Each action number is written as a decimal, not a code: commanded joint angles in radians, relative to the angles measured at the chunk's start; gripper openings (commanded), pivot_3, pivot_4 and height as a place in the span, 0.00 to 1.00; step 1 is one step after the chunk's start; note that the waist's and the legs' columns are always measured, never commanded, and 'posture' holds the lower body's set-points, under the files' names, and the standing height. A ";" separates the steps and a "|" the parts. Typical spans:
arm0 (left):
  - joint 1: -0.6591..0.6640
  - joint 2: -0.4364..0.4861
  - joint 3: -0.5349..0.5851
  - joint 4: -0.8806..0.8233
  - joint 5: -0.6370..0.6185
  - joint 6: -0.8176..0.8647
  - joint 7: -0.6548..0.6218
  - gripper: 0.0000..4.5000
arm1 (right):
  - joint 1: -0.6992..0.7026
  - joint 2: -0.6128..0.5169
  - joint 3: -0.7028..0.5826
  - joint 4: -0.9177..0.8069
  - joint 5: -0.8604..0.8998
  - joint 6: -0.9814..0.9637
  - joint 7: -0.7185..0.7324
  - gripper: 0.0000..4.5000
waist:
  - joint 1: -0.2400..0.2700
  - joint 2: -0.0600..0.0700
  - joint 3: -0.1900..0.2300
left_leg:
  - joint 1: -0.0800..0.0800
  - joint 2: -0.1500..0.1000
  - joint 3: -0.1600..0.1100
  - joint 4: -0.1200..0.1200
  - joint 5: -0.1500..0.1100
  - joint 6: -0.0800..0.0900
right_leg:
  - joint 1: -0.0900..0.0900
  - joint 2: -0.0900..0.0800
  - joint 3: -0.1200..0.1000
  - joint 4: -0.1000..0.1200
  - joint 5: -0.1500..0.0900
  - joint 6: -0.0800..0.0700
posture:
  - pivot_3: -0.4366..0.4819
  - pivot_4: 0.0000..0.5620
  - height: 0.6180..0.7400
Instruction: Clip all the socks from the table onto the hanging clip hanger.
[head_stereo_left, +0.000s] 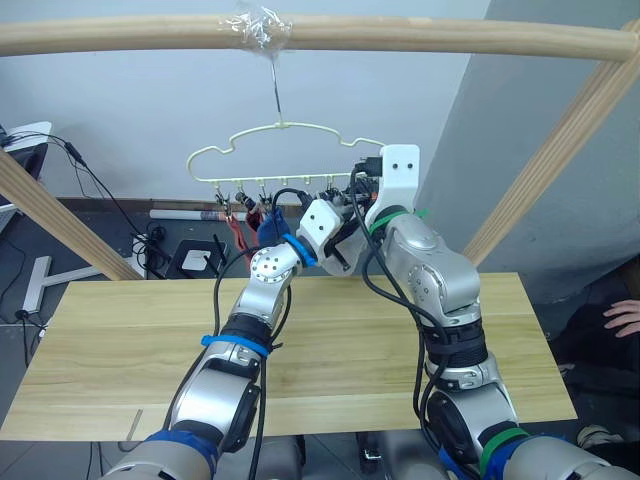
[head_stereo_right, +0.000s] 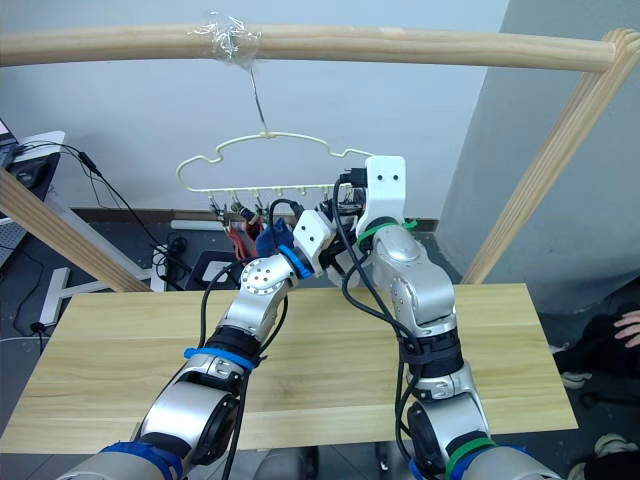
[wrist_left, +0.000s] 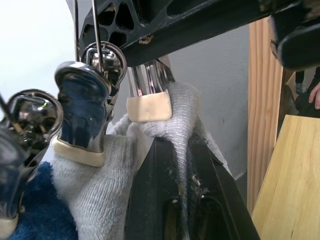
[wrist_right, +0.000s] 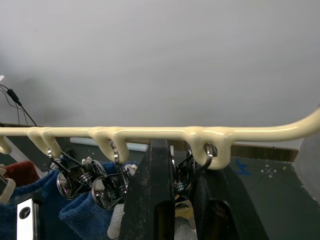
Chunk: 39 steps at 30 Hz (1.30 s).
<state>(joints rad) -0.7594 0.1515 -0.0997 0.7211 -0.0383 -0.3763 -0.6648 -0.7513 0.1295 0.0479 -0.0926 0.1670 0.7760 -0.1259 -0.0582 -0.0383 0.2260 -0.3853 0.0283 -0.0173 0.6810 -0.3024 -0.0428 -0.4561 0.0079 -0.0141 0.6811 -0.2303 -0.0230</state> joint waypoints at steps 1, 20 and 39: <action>-0.019 -0.008 0.007 -0.036 -0.014 -0.020 0.000 0.00 | 0.006 0.021 0.013 -0.056 -0.005 0.001 0.000 0.02 | 0.000 0.000 0.000 | 0.000 0.000 0.000 0.000 0.000 0.000 | 0.000 0.000 0.000 0.000 0.000 0.000 | 0.36 0.35 0.68; 0.291 0.239 0.056 -0.450 -0.124 0.256 -0.164 0.99 | 0.172 -0.281 0.089 -0.365 0.020 0.091 0.252 1.00 | -0.003 0.000 0.000 | 0.001 0.000 -0.003 0.000 0.000 0.000 | 0.000 0.001 0.000 0.000 0.000 0.000 | 0.38 0.34 0.68; 0.610 0.710 0.436 -0.858 -0.293 0.811 -0.138 0.99 | 0.340 -0.929 -0.137 -0.359 0.184 -0.213 0.921 1.00 | 0.028 0.000 0.000 | 0.005 0.000 -0.005 0.001 0.000 0.000 | 0.003 0.001 0.000 -0.001 -0.003 0.005 | 0.54 0.33 0.68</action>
<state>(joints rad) -0.1560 0.8524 0.3122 -0.1087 -0.3214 0.4516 -0.7975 -0.4055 -0.7928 -0.0690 -0.4507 0.3382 0.6033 0.7696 -0.0301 -0.0381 0.2259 -0.3802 0.0287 -0.0221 0.6816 -0.3022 -0.0430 -0.4527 0.0092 -0.0141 0.6805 -0.2338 -0.0178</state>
